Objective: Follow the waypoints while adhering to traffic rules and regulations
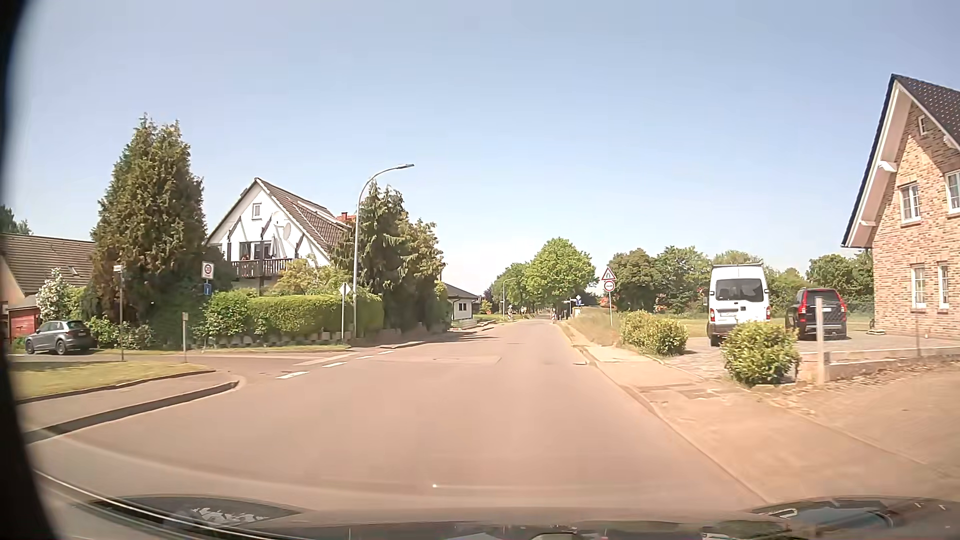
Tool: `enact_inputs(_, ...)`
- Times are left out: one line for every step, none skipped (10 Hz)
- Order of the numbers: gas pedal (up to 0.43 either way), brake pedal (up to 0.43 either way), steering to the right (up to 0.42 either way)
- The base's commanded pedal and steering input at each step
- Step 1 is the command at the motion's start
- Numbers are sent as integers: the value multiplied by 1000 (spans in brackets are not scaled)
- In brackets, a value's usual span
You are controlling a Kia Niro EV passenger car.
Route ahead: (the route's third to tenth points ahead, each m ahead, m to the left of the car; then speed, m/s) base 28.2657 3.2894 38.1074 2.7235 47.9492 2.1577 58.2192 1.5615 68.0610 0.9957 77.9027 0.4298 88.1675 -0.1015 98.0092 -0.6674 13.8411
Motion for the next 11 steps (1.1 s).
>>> enact_inputs(157,0,10)
enact_inputs(157,0,10)
enact_inputs(157,0,10)
enact_inputs(150,0,10)
enact_inputs(150,0,10)
enact_inputs(150,0,10)
enact_inputs(150,0,10)
enact_inputs(150,0,10)
enact_inputs(150,0,10)
enact_inputs(150,0,10)
enact_inputs(150,0,10)
